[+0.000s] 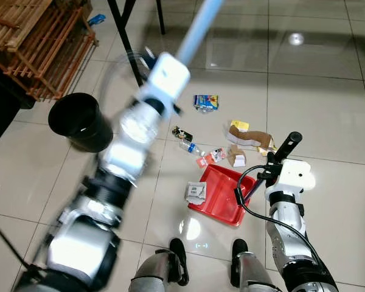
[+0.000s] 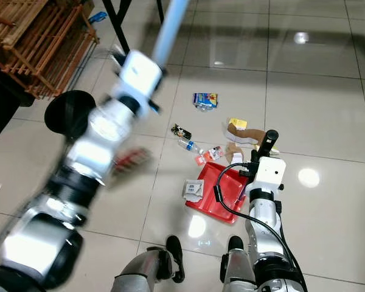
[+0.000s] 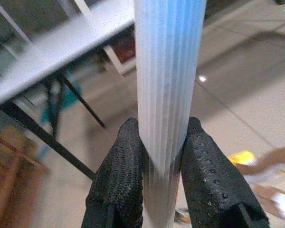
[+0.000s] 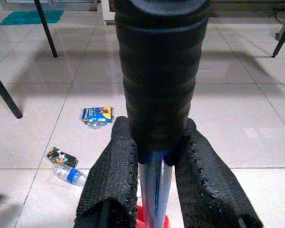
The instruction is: Sweep floor
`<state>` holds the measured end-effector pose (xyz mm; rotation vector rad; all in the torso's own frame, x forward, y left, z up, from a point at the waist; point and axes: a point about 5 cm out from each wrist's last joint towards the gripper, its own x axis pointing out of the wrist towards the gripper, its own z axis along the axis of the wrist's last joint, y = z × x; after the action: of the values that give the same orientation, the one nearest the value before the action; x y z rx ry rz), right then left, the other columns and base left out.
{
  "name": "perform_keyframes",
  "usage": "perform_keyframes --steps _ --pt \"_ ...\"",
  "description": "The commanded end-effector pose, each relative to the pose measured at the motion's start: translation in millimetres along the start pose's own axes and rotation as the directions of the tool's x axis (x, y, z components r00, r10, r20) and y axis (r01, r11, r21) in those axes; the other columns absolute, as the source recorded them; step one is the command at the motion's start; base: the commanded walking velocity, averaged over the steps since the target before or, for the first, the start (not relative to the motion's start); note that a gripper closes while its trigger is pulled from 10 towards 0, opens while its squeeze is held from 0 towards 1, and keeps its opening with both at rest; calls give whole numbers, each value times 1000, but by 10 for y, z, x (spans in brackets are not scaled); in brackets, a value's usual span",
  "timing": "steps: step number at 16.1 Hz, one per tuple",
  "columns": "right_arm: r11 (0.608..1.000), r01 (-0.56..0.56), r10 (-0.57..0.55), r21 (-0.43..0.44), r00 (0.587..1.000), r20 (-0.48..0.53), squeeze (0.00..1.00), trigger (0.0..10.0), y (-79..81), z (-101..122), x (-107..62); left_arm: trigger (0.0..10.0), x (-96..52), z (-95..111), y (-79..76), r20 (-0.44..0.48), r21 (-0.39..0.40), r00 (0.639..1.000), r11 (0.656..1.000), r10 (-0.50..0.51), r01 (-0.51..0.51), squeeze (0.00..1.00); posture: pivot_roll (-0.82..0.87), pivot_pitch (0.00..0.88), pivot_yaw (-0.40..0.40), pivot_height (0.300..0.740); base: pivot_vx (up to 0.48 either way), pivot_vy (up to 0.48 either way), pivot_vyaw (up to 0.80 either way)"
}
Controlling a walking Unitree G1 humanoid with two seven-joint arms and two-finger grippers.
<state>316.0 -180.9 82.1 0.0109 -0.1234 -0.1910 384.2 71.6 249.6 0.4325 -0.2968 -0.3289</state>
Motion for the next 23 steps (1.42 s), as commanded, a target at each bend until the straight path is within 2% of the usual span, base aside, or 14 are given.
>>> perform_keyframes --steps 1,2,3,5,10,12,14,16,20,23 --pt "999 -33 34 7 989 -144 0 10000 58 -283 -174 10000 -2 47 -10 26 -6 999 1000 25 -24 0 -53 349 168 740 0 0 0" --pt "1000 -31 31 5 989 -142 0 10000 49 -278 -168 10000 -6 -44 -98 -12 -57 998 997 55 -56 0 -53 349 168 740 0 0 0" --pt "1000 -30 30 5 990 -141 0 10000 46 -276 -167 10000 -6 -58 -113 -19 -65 998 996 60 -61 0 -53 349 168 740 0 0 0" --pt "1000 -27 27 5 990 -138 0 10000 41 -269 -161 10000 24 -108 -231 -73 -159 994 983 81 -92 0 -68 353 167 740 0 0 0" --pt "1000 -20 20 7 991 -135 0 10000 31 -270 -168 10000 94 -50 -288 -99 -197 990 973 101 -119 0 -75 363 173 740 0 0 0" --pt "1000 -19 20 9 990 -137 0 10000 34 -274 -173 10000 113 -72 -370 -140 -245 987 963 78 -111 0 -77 366 176 740 0 0 0" --pt "1000 -17 18 10 991 -136 0 10000 40 -275 -177 10000 107 -134 -525 -208 -385 978 917 29 -108 0 -79 368 178 740 0 0 0" --pt "1000 -16 17 12 990 -137 0 10000 41 -278 -182 10000 107 -132 -615 -230 -461 973 881 -1 -108 0 -81 369 177 740 0 0 0" --pt "1000 -15 17 12 990 -138 0 10000 39 -280 -184 10000 131 -62 -641 -212 -500 977 859 -2 -107 0 -83 374 176 740 0 0 0" --pt "1000 -16 18 16 990 -137 0 10000 43 -280 -183 10000 175 152 -545 -98 -540 995 839 23 -73 0 -78 372 175 740 0 0 0"
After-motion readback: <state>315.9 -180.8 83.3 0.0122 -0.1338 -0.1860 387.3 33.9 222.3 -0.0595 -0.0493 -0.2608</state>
